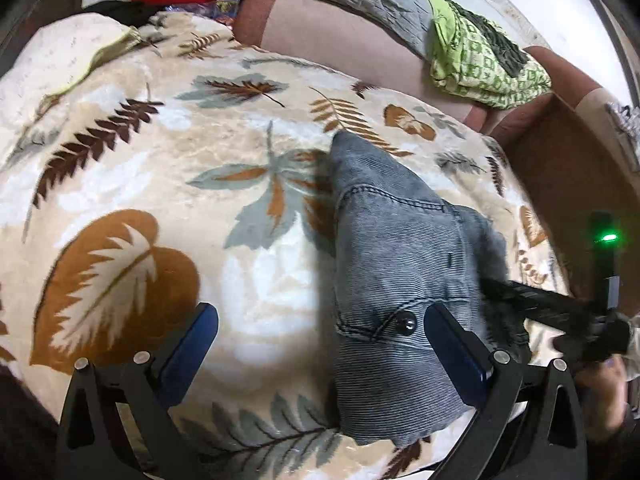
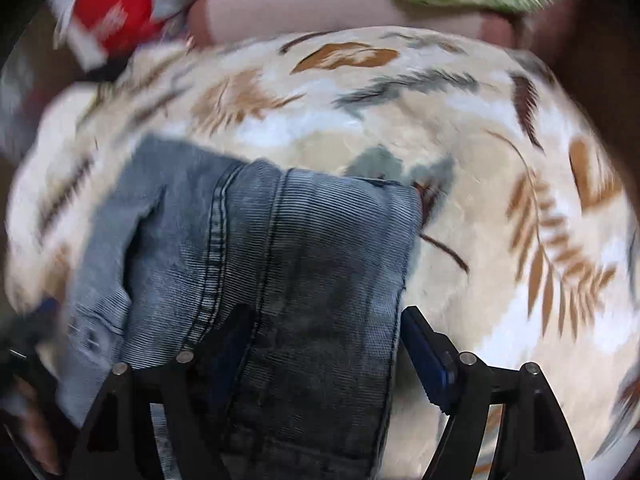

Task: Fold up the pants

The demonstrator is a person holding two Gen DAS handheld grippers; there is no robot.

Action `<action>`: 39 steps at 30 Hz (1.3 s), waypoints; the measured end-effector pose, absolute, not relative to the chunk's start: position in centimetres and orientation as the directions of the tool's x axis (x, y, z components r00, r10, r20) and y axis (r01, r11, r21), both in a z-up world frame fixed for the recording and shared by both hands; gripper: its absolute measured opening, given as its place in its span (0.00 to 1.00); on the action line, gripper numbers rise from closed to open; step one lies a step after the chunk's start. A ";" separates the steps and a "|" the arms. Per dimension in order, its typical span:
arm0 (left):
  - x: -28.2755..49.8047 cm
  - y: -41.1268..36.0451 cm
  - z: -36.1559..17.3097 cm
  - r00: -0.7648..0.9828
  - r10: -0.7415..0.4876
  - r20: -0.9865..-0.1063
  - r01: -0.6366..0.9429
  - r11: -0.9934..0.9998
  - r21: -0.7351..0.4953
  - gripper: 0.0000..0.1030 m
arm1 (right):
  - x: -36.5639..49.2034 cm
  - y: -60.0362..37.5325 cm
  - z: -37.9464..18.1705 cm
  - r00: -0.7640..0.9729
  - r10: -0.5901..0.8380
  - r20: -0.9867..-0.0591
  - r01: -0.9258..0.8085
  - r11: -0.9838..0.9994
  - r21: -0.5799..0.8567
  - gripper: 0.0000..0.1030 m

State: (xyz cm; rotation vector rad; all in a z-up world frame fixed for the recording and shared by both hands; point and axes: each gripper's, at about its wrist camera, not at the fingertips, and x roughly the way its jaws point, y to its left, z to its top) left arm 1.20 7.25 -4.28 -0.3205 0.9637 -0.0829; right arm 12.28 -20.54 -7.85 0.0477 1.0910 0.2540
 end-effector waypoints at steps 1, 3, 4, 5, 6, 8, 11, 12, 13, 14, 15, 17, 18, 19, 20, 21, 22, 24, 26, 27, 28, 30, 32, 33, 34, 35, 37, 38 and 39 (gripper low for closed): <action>1.2 7.1 -4.1 0.570 -0.193 -0.798 -0.079 0.955 -0.287 1.00 | 11.9 -20.7 -7.2 0.458 0.227 -0.860 -0.179 0.971 0.161 0.77; 1.3 6.7 -4.0 0.569 -0.182 -0.802 -0.074 0.960 -0.270 1.00 | 10.5 -20.8 -5.1 0.508 0.251 -0.824 -0.210 0.964 0.164 0.77; 1.3 6.2 -4.0 0.565 -0.169 -0.807 -0.071 0.965 -0.251 1.00 | 9.8 -20.8 -4.4 0.526 0.269 -0.807 -0.222 0.959 0.175 0.78; 1.3 5.6 -4.5 0.549 -0.150 -0.822 -0.060 0.974 -0.218 0.99 | 8.8 -20.8 -4.1 0.547 0.281 -0.789 -0.229 0.956 0.182 0.80; 1.5 4.9 -5.0 0.528 -0.132 -0.839 -0.047 0.982 -0.184 1.00 | 8.2 -20.6 -4.5 0.546 0.273 -0.792 -0.234 0.957 0.169 0.86; 1.5 3.5 -6.4 0.492 -0.091 -0.866 -0.005 0.994 -0.107 1.00 | 7.8 -19.4 -7.1 0.498 0.206 -0.843 -0.257 0.963 0.084 0.88; 1.1 3.6 -5.3 0.518 -0.083 -0.851 -0.006 0.995 -0.101 1.00 | 7.9 -20.5 -9.4 0.446 0.244 -0.861 -0.226 0.962 0.155 0.89; 0.9 3.7 -4.7 0.532 -0.083 -0.843 -0.007 0.995 -0.102 1.00 | 8.3 -21.0 -8.9 0.431 0.257 -0.865 -0.215 0.960 0.179 0.89; 0.7 3.7 -4.1 0.553 -0.079 -0.829 -0.006 0.995 -0.099 1.00 | 8.6 -21.3 -8.2 0.441 0.253 -0.861 -0.207 0.962 0.177 0.89; 0.5 3.6 -3.7 0.570 -0.075 -0.818 0.007 0.996 -0.086 1.00 | 8.8 -21.5 -7.2 0.465 0.247 -0.850 -0.205 0.964 0.167 0.89; 0.5 3.3 -3.7 0.570 -0.068 -0.819 0.019 0.997 -0.069 1.00 | 9.1 -21.6 -5.6 0.504 0.235 -0.831 -0.210 0.967 0.147 0.89; 0.7 2.3 -5.3 0.532 -0.035 -0.846 0.048 0.999 -0.011 1.00 | 10.4 -21.8 -3.5 0.549 0.237 -0.802 -0.210 0.967 0.142 0.89; 0.6 2.4 -5.5 0.539 -0.032 -0.842 0.046 0.999 -0.009 1.00 | 11.0 -21.7 -3.0 0.563 0.229 -0.794 -0.205 0.970 0.134 0.89; 0.6 2.5 -5.6 0.544 -0.039 -0.838 0.040 0.999 -0.021 1.00 | 12.1 -21.4 -2.5 0.582 0.201 -0.788 -0.199 0.975 0.102 0.89; 0.7 2.7 -5.6 0.534 -0.049 -0.844 0.034 0.999 -0.036 1.00 | 13.1 -21.0 -2.5 0.592 0.170 -0.788 -0.196 0.979 0.064 0.89; 0.8 2.8 -5.6 0.529 -0.053 -0.847 0.036 0.999 -0.040 1.00 | 14.8 -20.8 -3.2 0.600 0.114 -0.792 -0.176 0.984 0.008 0.89; 0.7 2.7 -5.6 0.531 -0.052 -0.846 0.041 0.999 -0.036 1.00 | 16.0 -20.7 -4.1 0.597 0.073 -0.799 -0.153 0.988 -0.024 0.89; 0.6 2.5 -5.7 0.539 -0.042 -0.841 0.042 0.999 -0.023 1.00 | 18.3 -20.8 -7.5 0.522 -0.032 -0.853 -0.121 0.986 -0.111 0.89; 0.4 2.3 -5.7 0.542 -0.037 -0.840 0.041 0.999 -0.018 1.00 | 19.0 -21.1 -9.2 0.469 -0.032 -0.883 -0.114 0.989 -0.097 0.88; 0.4 2.3 -5.7 0.543 -0.044 -0.839 0.043 0.999 -0.024 1.00 | 18.7 -21.6 -8.8 0.485 -0.012 -0.874 -0.105 0.992 -0.071 0.88; 0.5 2.5 -5.8 0.540 -0.052 -0.840 0.041 0.999 -0.035 1.00 | 18.2 -22.3 -8.1 0.498 0.006 -0.867 -0.091 0.995 -0.046 0.88; 0.7 2.7 -6.0 0.532 -0.062 -0.844 0.029 0.998 -0.055 1.00 | 17.2 -23.3 -6.5 0.527 0.038 -0.849 -0.063 0.998 0.006 0.88; 0.6 2.7 -6.1 0.536 -0.060 -0.842 0.028 0.998 -0.054 1.00 | 16.4 -22.7 -4.8 0.573 0.052 -0.818 -0.089 0.996 0.001 0.89; 0.6 2.6 -6.1 0.537 -0.058 -0.842 0.028 0.998 -0.051 1.00 | 16.0 -22.1 -4.0 0.597 0.054 -0.800 -0.108 0.994 -0.013 0.89; 0.6 2.6 -6.0 0.537 -0.055 -0.842 0.028 0.998 -0.048 1.00 | 15.7 -21.4 -3.5 0.614 0.059 -0.787 -0.129 0.991 -0.026 0.89; 0.6 2.6 -6.0 0.537 -0.053 -0.842 0.030 0.999 -0.045 1.00 | 15.4 -20.6 -3.5 0.622 0.063 -0.781 -0.146 0.989 -0.037 0.89; 0.6 2.5 -6.0 0.538 -0.048 -0.842 0.028 0.999 -0.039 1.00 | 15.1 -19.1 -5.4 0.590 0.054 -0.806 -0.182 0.981 -0.067 0.89; 0.6 2.5 -6.0 0.539 -0.048 -0.841 0.029 0.999 -0.038 1.00 | 15.0 -18.6 -6.7 0.561 0.032 -0.827 -0.198 0.976 -0.097 0.89; 0.6 2.4 -6.0 0.538 -0.047 -0.842 0.030 0.999 -0.036 1.00 | 15.2 -18.0 -9.2 0.508 -0.004 -0.861 -0.232 0.963 -0.141 0.89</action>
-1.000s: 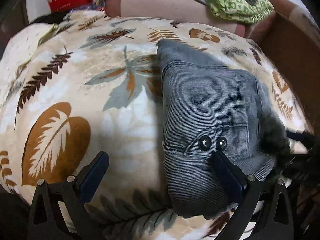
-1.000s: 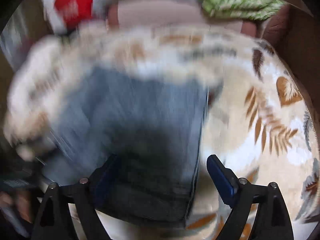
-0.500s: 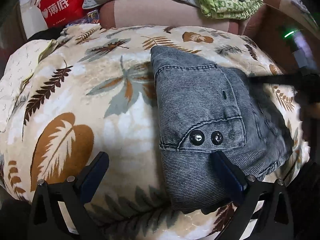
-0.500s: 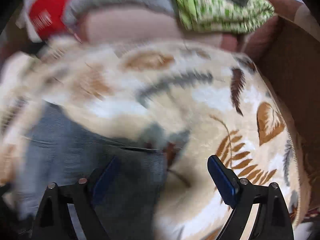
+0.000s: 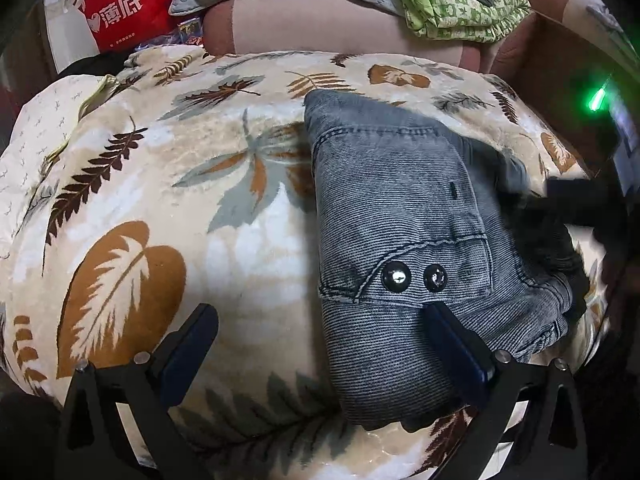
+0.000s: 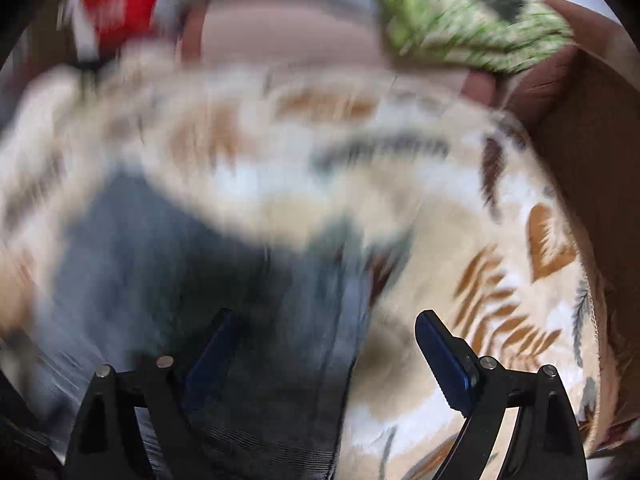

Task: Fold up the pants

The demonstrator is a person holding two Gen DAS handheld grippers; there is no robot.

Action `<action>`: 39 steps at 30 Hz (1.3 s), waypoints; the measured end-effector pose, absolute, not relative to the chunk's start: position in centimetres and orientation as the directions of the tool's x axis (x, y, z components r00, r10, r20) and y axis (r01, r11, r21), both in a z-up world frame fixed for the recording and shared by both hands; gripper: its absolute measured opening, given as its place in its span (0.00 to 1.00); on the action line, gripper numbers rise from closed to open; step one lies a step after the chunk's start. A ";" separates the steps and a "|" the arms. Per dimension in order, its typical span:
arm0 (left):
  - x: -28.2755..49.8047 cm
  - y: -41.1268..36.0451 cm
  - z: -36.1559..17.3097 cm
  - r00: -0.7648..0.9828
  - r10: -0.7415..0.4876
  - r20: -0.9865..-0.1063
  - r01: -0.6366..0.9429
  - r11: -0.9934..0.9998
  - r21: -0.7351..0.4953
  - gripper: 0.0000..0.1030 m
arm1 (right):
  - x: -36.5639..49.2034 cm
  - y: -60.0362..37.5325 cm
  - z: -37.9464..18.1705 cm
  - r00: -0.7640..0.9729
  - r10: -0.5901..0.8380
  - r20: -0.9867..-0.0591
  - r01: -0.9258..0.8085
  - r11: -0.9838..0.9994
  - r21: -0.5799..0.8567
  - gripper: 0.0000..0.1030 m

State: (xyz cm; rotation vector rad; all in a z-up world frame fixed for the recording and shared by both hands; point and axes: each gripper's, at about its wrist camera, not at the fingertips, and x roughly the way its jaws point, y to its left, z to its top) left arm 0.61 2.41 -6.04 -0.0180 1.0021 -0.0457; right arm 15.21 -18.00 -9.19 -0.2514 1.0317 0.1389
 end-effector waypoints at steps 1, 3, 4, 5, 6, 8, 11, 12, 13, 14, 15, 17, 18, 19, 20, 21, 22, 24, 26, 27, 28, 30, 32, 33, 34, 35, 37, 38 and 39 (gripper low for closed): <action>0.6 2.5 -6.0 0.540 -0.046 -0.840 0.030 0.999 -0.035 1.00 | 14.5 -18.5 -9.4 0.520 0.014 -0.854 -0.219 0.969 -0.117 0.89; 0.5 2.6 -6.0 0.544 -0.049 -0.837 0.036 0.999 -0.036 1.00 | 13.6 -19.8 -8.2 0.530 0.035 -0.847 -0.174 0.982 -0.068 0.89; 0.6 2.7 -6.0 0.542 -0.052 -0.839 0.033 0.999 -0.041 1.00 | 13.0 -20.3 -7.3 0.546 0.039 -0.837 -0.167 0.984 -0.063 0.89; 0.6 2.7 -6.0 0.540 -0.055 -0.840 0.030 0.998 -0.046 1.00 | 12.1 -20.5 -6.2 0.570 0.041 -0.820 -0.164 0.984 -0.065 0.89; 0.5 2.7 -6.0 0.542 -0.054 -0.839 0.030 0.999 -0.046 1.00 | 11.0 -20.8 -5.1 0.596 0.049 -0.801 -0.162 0.985 -0.061 0.90; 0.5 2.7 -6.1 0.543 -0.057 -0.838 0.028 0.998 -0.049 1.00 | 8.9 -21.1 -4.2 0.613 0.078 -0.786 -0.175 0.984 -0.038 0.90; 0.5 2.9 -5.8 0.537 -0.070 -0.841 0.027 0.998 -0.065 1.00 | 6.5 -19.8 -7.3 0.566 0.020 -0.824 -0.219 0.967 -0.127 0.94; 0.5 2.9 -5.5 0.532 -0.080 -0.843 0.024 0.997 -0.079 0.99 | 6.2 -19.3 -9.6 0.544 -0.020 -0.839 -0.239 0.955 -0.178 0.94; 0.4 3.0 -5.2 0.538 -0.080 -0.839 0.018 0.996 -0.084 0.99 | 5.7 -19.9 -9.4 0.585 0.004 -0.811 -0.215 0.965 -0.151 0.97; 0.2 3.0 -4.6 0.550 -0.090 -0.830 0.017 0.995 -0.097 0.99 | 5.6 -20.3 -9.1 0.587 0.006 -0.809 -0.193 0.972 -0.133 0.98; 0.0 3.0 -4.1 0.560 -0.100 -0.822 0.020 0.994 -0.107 0.99 | 5.8 -20.4 -9.0 0.565 0.005 -0.825 -0.189 0.974 -0.123 0.98; -0.1 2.4 -3.2 0.583 -0.117 -0.804 0.034 0.992 -0.120 0.99 | 5.8 -20.3 -8.7 0.571 0.002 -0.821 -0.193 0.972 -0.132 0.98; -0.2 1.9 -3.1 0.587 -0.114 -0.802 0.051 0.993 -0.104 0.99 | 5.7 -20.1 -8.7 0.577 -0.005 -0.817 -0.201 0.968 -0.148 0.98; -0.1 0.9 -3.7 0.575 -0.075 -0.815 0.071 0.997 -0.042 0.99 | 5.6 -19.9 -8.8 0.580 -0.010 -0.815 -0.206 0.966 -0.158 0.98; 0.0 0.2 -4.5 0.553 -0.043 -0.832 0.087 0.996 0.006 0.99 | 5.5 -19.9 -8.9 0.580 -0.008 -0.814 -0.204 0.967 -0.154 0.98; 0.1 -0.4 -5.6 0.534 -0.026 -0.845 0.103 0.994 0.035 0.99 | 5.6 -20.2 -9.1 0.578 0.001 -0.816 -0.199 0.970 -0.139 0.98; 0.0 -0.3 -5.7 0.542 -0.035 -0.840 0.102 0.994 0.024 0.99 | 5.5 -20.3 -9.1 0.574 0.005 -0.819 -0.199 0.971 -0.133 0.98; 0.1 0.1 -5.7 0.534 -0.052 -0.844 0.089 0.996 -0.005 1.00 | 5.2 -20.5 -8.9 0.576 0.004 -0.818 -0.196 0.972 -0.133 0.98; 0.3 0.1 -5.7 0.532 -0.053 -0.845 0.100 0.995 0.000 1.00 | 4.5 -20.8 -8.2 0.596 0.007 -0.803 -0.191 0.972 -0.134 0.98; 0.3 0.0 -5.7 0.535 -0.052 -0.844 0.102 0.995 0.003 1.00 | 4.3 -21.0 -7.7 0.606 0.012 -0.795 -0.188 0.974 -0.129 0.98; 0.2 0.0 -5.7 0.537 -0.050 -0.842 0.100 0.995 0.005 1.00 | 4.2 -21.1 -7.6 0.609 0.012 -0.793 -0.185 0.974 -0.127 0.98; 0.4 0.1 -5.8 0.536 -0.053 -0.842 0.098 0.995 0.000 1.00 | 4.6 -21.1 -8.6 0.575 -0.008 -0.818 -0.195 0.970 -0.146 0.98; 0.4 0.2 -5.8 0.538 -0.055 -0.841 0.098 0.995 -0.002 1.00 | 5.0 -21.3 -9.8 0.546 0.001 -0.838 -0.196 0.972 -0.127 1.00; 0.4 0.2 -5.8 0.536 -0.056 -0.842 0.098 0.995 -0.003 1.00 | 5.0 -21.5 -9.7 0.548 0.007 -0.837 -0.179 0.978 -0.109 1.00; 0.4 0.2 -5.8 0.535 -0.056 -0.843 0.096 0.995 -0.005 1.00 | 5.0 -21.6 -9.7 0.543 0.009 -0.840 -0.179 0.978 -0.105 1.00; 0.4 0.1 -5.8 0.534 -0.054 -0.844 0.094 0.996 -0.004 1.00 | 5.0 -21.6 -9.6 0.544 0.007 -0.839 -0.180 0.978 -0.108 1.00; 0.2 0.1 -5.7 0.537 -0.053 -0.842 0.096 0.995 -0.001 1.00 | 5.0 -21.4 -9.5 0.548 0.000 -0.837 -0.186 0.975 -0.122 1.00; 0.2 0.1 -5.8 0.536 -0.055 -0.842 0.094 0.996 -0.005 1.00 | 5.1 -21.4 -9.5 0.547 0.000 -0.837 -0.187 0.975 -0.122 1.00; 0.2 0.2 -5.8 0.535 -0.056 -0.843 0.093 0.996 -0.007 1.00 | 5.1 -21.4 -9.4 0.544 0.002 -0.839 -0.186 0.975 -0.118 1.00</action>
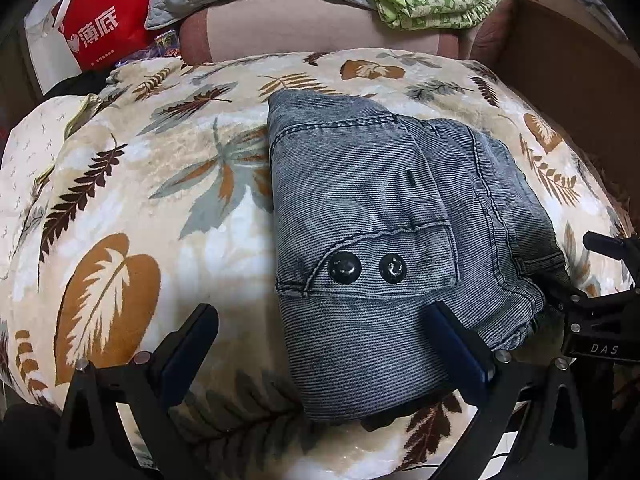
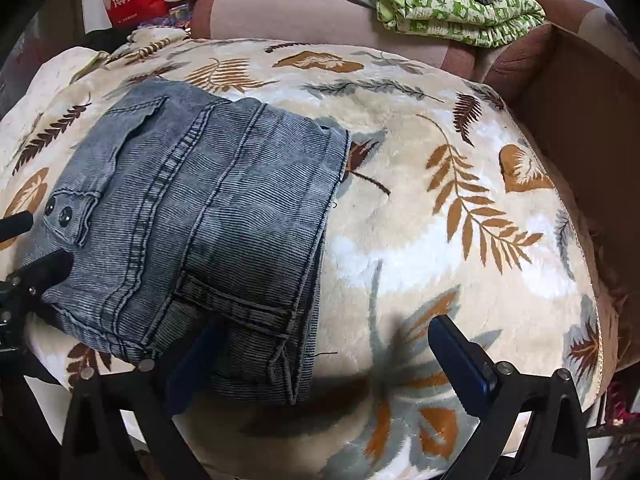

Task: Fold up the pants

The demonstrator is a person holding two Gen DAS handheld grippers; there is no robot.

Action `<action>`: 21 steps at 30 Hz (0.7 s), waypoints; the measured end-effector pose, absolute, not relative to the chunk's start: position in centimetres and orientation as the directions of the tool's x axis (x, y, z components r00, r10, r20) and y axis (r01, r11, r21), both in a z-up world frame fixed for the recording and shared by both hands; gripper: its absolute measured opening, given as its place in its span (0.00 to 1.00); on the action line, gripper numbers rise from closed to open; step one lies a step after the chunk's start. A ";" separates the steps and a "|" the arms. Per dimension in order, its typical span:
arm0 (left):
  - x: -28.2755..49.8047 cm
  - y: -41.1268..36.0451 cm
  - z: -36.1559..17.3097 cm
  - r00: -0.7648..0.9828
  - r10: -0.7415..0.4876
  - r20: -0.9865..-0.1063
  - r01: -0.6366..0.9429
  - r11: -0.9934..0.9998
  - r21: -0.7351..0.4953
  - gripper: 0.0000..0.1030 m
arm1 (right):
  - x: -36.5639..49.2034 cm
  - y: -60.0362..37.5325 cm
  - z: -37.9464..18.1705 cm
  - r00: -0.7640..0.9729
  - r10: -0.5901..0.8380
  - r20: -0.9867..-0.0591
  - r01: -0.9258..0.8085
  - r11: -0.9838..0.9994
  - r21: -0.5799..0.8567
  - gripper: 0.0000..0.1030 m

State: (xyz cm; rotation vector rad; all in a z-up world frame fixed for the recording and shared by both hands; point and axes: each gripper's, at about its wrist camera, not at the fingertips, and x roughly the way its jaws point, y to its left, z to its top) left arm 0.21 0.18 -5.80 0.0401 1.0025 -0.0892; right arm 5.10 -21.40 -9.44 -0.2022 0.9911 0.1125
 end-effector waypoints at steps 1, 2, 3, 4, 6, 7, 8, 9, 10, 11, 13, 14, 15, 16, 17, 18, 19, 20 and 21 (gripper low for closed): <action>0.2 0.2 -5.8 0.534 -0.058 -0.844 0.093 0.996 -0.009 1.00 | 5.2 -21.5 -9.4 0.540 0.006 -0.841 -0.183 0.977 -0.111 1.00; 0.2 0.2 -5.8 0.534 -0.058 -0.844 0.094 0.996 -0.009 1.00 | 5.0 -21.4 -9.5 0.540 0.008 -0.842 -0.181 0.978 -0.107 1.00; 0.2 0.2 -5.8 0.534 -0.057 -0.844 0.093 0.996 -0.008 1.00 | 4.9 -21.4 -9.5 0.539 0.009 -0.842 -0.180 0.978 -0.104 1.00; 0.2 0.2 -5.8 0.533 -0.056 -0.844 0.092 0.996 -0.008 1.00 | 5.0 -21.5 -9.5 0.539 0.010 -0.843 -0.180 0.978 -0.103 1.00; 0.2 0.2 -5.8 0.532 -0.058 -0.845 0.093 0.996 -0.010 1.00 | 5.2 -21.6 -9.7 0.537 0.009 -0.844 -0.179 0.978 -0.103 1.00; 0.3 0.2 -5.8 0.530 -0.059 -0.846 0.091 0.996 -0.013 1.00 | 5.3 -21.6 -9.7 0.534 0.009 -0.845 -0.180 0.978 -0.103 1.00; 0.3 0.2 -5.8 0.528 -0.060 -0.847 0.090 0.996 -0.014 1.00 | 5.3 -21.6 -9.7 0.533 0.009 -0.846 -0.180 0.978 -0.103 1.00; 0.3 0.3 -5.6 0.527 -0.062 -0.848 0.090 0.996 -0.017 1.00 | 5.3 -21.6 -9.4 0.536 0.011 -0.844 -0.181 0.978 -0.101 1.00; 0.3 0.4 -5.4 0.528 -0.067 -0.847 0.087 0.996 -0.024 1.00 | 5.3 -21.7 -9.1 0.541 0.012 -0.841 -0.179 0.978 -0.102 1.00; 0.3 0.5 -5.3 0.526 -0.070 -0.848 0.084 0.996 -0.030 1.00 | 5.1 -21.7 -8.7 0.546 0.013 -0.837 -0.177 0.979 -0.101 1.00; 0.3 0.6 -5.3 0.520 -0.077 -0.851 0.079 0.996 -0.042 1.00 | 4.8 -21.9 -7.4 0.577 0.022 -0.817 -0.163 0.983 -0.088 1.00; 0.3 0.6 -5.4 0.520 -0.078 -0.851 0.080 0.996 -0.042 1.00 | 4.6 -22.0 -7.0 0.592 0.019 -0.806 -0.155 0.984 -0.091 1.00; 0.3 0.6 -5.5 0.521 -0.078 -0.850 0.081 0.996 -0.041 1.00 | 4.6 -22.1 -6.7 0.606 0.010 -0.796 -0.148 0.984 -0.101 1.00; 0.3 0.6 -5.5 0.522 -0.079 -0.849 0.081 0.996 -0.043 1.00 | 4.8 -22.0 -7.0 0.598 0.001 -0.801 -0.151 0.982 -0.112 1.00; 0.3 0.7 -5.6 0.522 -0.081 -0.849 0.082 0.996 -0.045 1.00 | 5.2 -21.8 -7.8 0.573 -0.011 -0.819 -0.159 0.979 -0.125 1.00; 0.4 0.7 -5.6 0.519 -0.084 -0.851 0.084 0.995 -0.048 1.00 | 5.4 -21.6 -8.7 0.546 -0.021 -0.838 -0.170 0.976 -0.135 1.00; 0.3 0.7 -5.6 0.518 -0.084 -0.852 0.083 0.995 -0.047 1.00 | 5.4 -21.5 -9.8 0.533 -0.013 -0.846 -0.185 0.974 -0.131 1.00; 0.3 0.7 -5.6 0.520 -0.084 -0.850 0.083 0.995 -0.047 1.00 | 5.4 -21.7 -9.8 0.542 -0.004 -0.840 -0.178 0.977 -0.119 1.00; 0.3 0.7 -5.6 0.520 -0.084 -0.850 0.084 0.995 -0.047 1.00 | 5.5 -21.9 -9.6 0.536 0.003 -0.844 -0.169 0.980 -0.103 1.00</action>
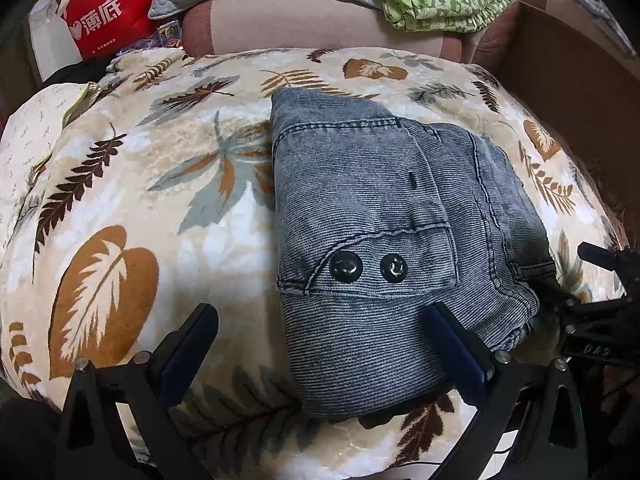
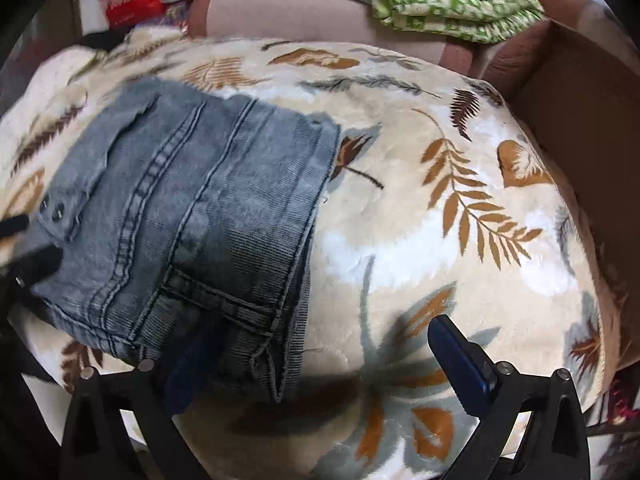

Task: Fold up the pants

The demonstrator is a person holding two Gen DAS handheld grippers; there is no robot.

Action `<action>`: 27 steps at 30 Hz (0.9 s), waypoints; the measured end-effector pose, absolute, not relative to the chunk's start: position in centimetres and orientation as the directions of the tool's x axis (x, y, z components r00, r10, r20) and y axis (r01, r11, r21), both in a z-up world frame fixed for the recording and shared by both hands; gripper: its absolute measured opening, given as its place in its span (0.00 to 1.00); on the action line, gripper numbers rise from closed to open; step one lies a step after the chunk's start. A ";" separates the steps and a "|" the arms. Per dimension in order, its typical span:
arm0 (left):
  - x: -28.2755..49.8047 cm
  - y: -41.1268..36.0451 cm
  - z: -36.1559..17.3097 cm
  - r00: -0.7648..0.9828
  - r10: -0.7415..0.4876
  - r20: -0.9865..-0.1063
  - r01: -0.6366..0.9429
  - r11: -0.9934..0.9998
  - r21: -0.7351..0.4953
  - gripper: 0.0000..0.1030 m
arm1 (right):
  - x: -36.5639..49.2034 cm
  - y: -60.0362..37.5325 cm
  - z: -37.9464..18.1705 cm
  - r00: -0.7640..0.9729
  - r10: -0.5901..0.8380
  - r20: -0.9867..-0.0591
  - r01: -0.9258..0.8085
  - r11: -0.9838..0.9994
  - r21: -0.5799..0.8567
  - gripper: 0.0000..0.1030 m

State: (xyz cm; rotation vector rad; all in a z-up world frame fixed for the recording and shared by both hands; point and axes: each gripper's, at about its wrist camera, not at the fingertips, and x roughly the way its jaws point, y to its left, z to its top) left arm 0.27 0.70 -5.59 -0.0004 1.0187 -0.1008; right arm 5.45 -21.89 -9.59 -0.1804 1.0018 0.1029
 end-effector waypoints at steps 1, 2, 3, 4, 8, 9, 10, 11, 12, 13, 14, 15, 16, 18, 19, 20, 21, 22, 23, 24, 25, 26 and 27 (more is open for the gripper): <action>0.3 0.7 -5.6 0.518 -0.084 -0.851 0.082 0.995 -0.048 1.00 | 5.6 -22.0 -9.2 0.529 0.006 -0.849 -0.162 0.982 -0.094 1.00; 0.3 0.7 -5.5 0.516 -0.085 -0.853 0.082 0.995 -0.049 1.00 | 5.6 -22.1 -8.8 0.535 0.007 -0.845 -0.160 0.983 -0.093 1.00; 0.3 0.8 -5.4 0.515 -0.087 -0.853 0.083 0.995 -0.051 1.00 | 5.6 -22.2 -8.1 0.544 0.016 -0.839 -0.164 0.983 -0.088 1.00; 0.3 0.9 -5.1 0.512 -0.098 -0.853 0.085 0.994 -0.063 1.00 | 5.5 -22.3 -7.6 0.548 0.033 -0.836 -0.167 0.983 -0.071 1.00; 0.7 3.9 -2.7 0.539 -0.271 -0.798 0.051 0.956 -0.290 0.99 | 6.3 -24.5 -5.4 0.542 0.197 -0.817 -0.157 0.979 0.132 1.00; 1.1 4.9 -2.2 0.544 -0.315 -0.778 0.031 0.934 -0.357 0.99 | 7.1 -25.7 -5.3 0.506 0.310 -0.805 -0.150 0.951 0.272 1.00; 1.8 6.1 -2.1 0.544 -0.358 -0.759 0.007 0.906 -0.423 0.99 | 7.7 -26.6 -5.4 0.483 0.382 -0.788 -0.138 0.922 0.362 1.00; 3.0 7.5 -2.5 0.518 -0.422 -0.744 -0.017 0.865 -0.502 0.99 | 8.5 -27.6 -5.8 0.449 0.476 -0.756 -0.120 0.871 0.477 1.00; 3.9 8.0 -3.0 0.494 -0.461 -0.737 -0.024 0.840 -0.542 0.99 | 9.1 -28.0 -6.2 0.423 0.531 -0.734 -0.116 0.835 0.537 1.00; 5.4 8.7 -4.3 0.444 -0.529 -0.723 -0.038 0.796 -0.605 0.99 | 10.2 -28.5 -6.9 0.382 0.611 -0.693 -0.109 0.775 0.622 0.99; 6.1 8.9 -5.0 0.419 -0.555 -0.719 -0.057 0.774 -0.631 0.99 | 11.0 -28.8 -7.4 0.366 0.646 -0.669 -0.098 0.742 0.663 0.99; 7.0 9.1 -6.0 0.394 -0.589 -0.706 -0.083 0.742 -0.665 0.97 | 12.1 -28.9 -8.3 0.339 0.679 -0.651 -0.074 0.709 0.701 0.97; 7.3 9.1 -6.4 0.385 -0.606 -0.697 -0.092 0.726 -0.682 0.97 | 12.6 -28.8 -8.8 0.321 0.698 -0.640 -0.061 0.690 0.722 0.91; 8.0 8.3 -6.9 0.362 -0.644 -0.674 -0.082 0.698 -0.711 0.97 | 13.6 -28.6 -9.8 0.293 0.726 -0.622 -0.041 0.659 0.751 0.86; 8.1 7.7 -7.0 0.350 -0.652 -0.673 -0.068 0.699 -0.712 0.97 | 14.1 -28.1 -10.3 0.268 0.733 -0.625 -0.033 0.656 0.754 0.84; 8.2 6.9 -7.1 0.340 -0.646 -0.684 -0.056 0.712 -0.700 0.97 | 14.4 -27.9 -10.7 0.257 0.731 -0.632 -0.029 0.660 0.751 0.82; 8.3 6.5 -7.2 0.334 -0.642 -0.690 -0.050 0.719 -0.693 0.94 | 14.7 -27.5 -11.0 0.242 0.727 -0.643 -0.027 0.667 0.744 0.79; 8.4 6.2 -7.5 0.323 -0.635 -0.702 -0.048 0.730 -0.682 0.91 | 14.8 -27.0 -11.5 0.224 0.722 -0.654 -0.028 0.676 0.736 0.78; 8.6 5.8 -7.9 0.313 -0.622 -0.717 -0.053 0.743 -0.668 0.84 | 15.2 -26.5 -12.2 0.209 0.706 -0.677 -0.028 0.696 0.717 0.77; 8.7 5.8 -8.0 0.316 -0.612 -0.725 -0.055 0.751 -0.658 0.78 | 15.6 -26.3 -12.6 0.201 0.696 -0.689 -0.023 0.707 0.707 0.75; 8.8 5.9 -8.0 0.319 -0.607 -0.728 -0.054 0.755 -0.653 0.76 | 15.7 -26.1 -13.0 0.202 0.697 -0.688 -0.015 0.705 0.709 0.75; 8.9 5.8 -8.0 0.319 -0.589 -0.742 -0.054 0.770 -0.635 0.67 | 16.0 -26.2 -13.1 0.203 0.697 -0.688 -0.012 0.704 0.710 0.75; 8.9 5.8 -8.0 0.317 -0.571 -0.757 -0.055 0.786 -0.615 0.54 | 16.1 -26.0 -13.0 0.201 0.691 -0.695 -0.012 0.711 0.703 0.71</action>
